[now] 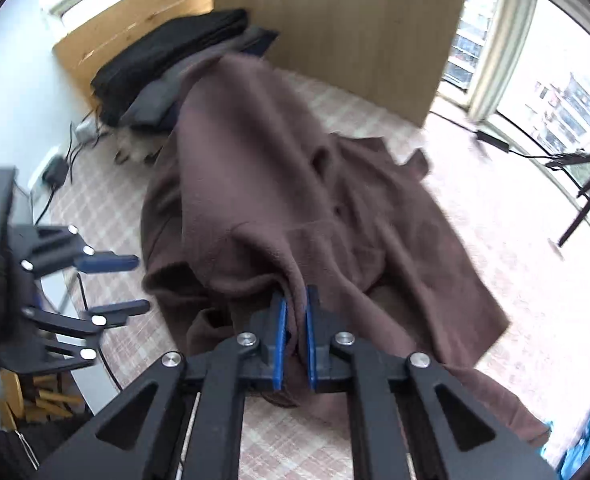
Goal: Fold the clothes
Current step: 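Lift the brown garment with both grippers, holding it up between them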
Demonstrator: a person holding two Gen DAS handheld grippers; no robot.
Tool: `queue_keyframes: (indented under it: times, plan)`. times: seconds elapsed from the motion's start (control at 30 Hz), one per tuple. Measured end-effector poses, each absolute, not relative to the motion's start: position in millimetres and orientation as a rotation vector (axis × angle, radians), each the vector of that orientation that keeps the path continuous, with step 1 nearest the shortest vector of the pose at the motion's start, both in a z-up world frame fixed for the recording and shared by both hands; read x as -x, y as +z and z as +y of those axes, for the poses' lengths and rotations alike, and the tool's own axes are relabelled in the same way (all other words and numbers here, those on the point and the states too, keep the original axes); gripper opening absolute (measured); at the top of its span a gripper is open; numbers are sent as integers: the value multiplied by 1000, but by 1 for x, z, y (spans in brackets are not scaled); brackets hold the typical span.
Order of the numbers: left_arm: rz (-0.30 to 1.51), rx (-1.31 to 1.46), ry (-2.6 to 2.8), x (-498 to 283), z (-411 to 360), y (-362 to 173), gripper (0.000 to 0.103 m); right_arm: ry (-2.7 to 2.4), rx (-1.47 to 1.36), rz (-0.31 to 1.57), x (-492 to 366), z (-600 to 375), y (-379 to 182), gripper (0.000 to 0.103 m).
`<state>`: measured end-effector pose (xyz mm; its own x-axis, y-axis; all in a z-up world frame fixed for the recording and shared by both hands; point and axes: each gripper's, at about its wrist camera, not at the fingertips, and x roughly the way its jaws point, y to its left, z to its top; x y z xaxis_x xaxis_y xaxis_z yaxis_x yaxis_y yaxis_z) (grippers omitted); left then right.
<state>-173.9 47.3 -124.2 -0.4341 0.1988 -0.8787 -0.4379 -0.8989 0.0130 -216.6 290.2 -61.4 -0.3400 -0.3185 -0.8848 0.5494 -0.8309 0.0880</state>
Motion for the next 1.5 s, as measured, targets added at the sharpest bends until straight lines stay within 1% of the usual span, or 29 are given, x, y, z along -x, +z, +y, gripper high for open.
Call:
queue_keyframes:
  times: [0.03,0.07,0.1,0.17,0.23,0.37,0.47,0.53,0.63,0.73,0.8,0.83,0.87,0.93,1.0,1.03,1.07,1.1,1.13,1.2,1.23,1.27,1.3,1.33,1.37,1.5]
  plan:
    - [327,1409,2366,181,48,-129,32,-2205,-1366,284,219,299,-56,8]
    - [316,1422,2376,188,49,-134,6,-2226,-1360,258,221,308,-50,8]
    - [269,1443,2368,192,47,-135,4,-2247,-1353,227,223,318,-45,7]
    - [153,1462,2345,194,36,-127,3,-2289,-1337,151,226,337,-33,7]
    - [119,1399,2377,184,22,-96,3,-2329,-1312,23,228,360,-18,7]
    - [39,1192,2506,159,-18,5,3,-2413,-1191,-136,210,404,23,7]
    - [-10,979,2610,132,-41,88,3,-2433,-1122,-201,185,424,46,7]
    - [-40,856,2628,115,-56,133,3,-2445,-1076,-244,168,438,62,7]
    - [40,729,2629,109,-49,184,3,-2460,-1005,-308,142,458,85,7]
    - [138,694,2610,126,-34,210,3,-2472,-934,-372,117,478,108,7]
    - [152,759,2562,152,-20,200,4,-2479,-886,-414,100,491,124,7]
    - [155,820,2521,171,-11,185,4,-2482,-862,-434,92,498,131,7]
    - [178,901,2475,190,0,161,8,-2504,-889,-445,92,502,128,7]
    - [281,1123,2428,232,28,91,13,-2558,-1168,-359,124,503,69,9]
    - [422,1351,2400,261,55,20,8,-2564,-1476,-252,155,504,3,15]
    - [421,1393,2380,263,63,1,4,-2551,-1613,-240,164,508,-26,15]
    - [399,1411,2351,263,71,-10,2,-2542,-1700,-245,169,514,-47,15]
    - [377,1429,2321,262,79,-21,3,-2543,-1714,-272,167,519,-59,15]
    - [355,1420,2283,258,88,-26,6,-2540,-1710,-288,164,523,-66,16]
    - [371,1365,2204,254,119,-30,9,-2522,-1651,-276,158,520,-66,18]
    - [403,1348,2160,253,136,-33,16,-2507,-1630,-252,159,514,-65,20]
    - [434,1331,2116,253,152,-37,23,-2492,-1609,-228,160,508,-65,27]
    - [450,1334,2075,255,167,-43,26,-2477,-1587,-204,161,503,-64,40]
    - [459,1347,2036,258,181,-51,26,-2461,-1569,-180,163,497,-66,45]
    - [467,1360,1996,262,194,-58,28,-2445,-1554,-156,165,490,-70,48]
    - [502,1482,1904,293,231,-107,29,-2353,-1533,-108,176,467,-91,48]
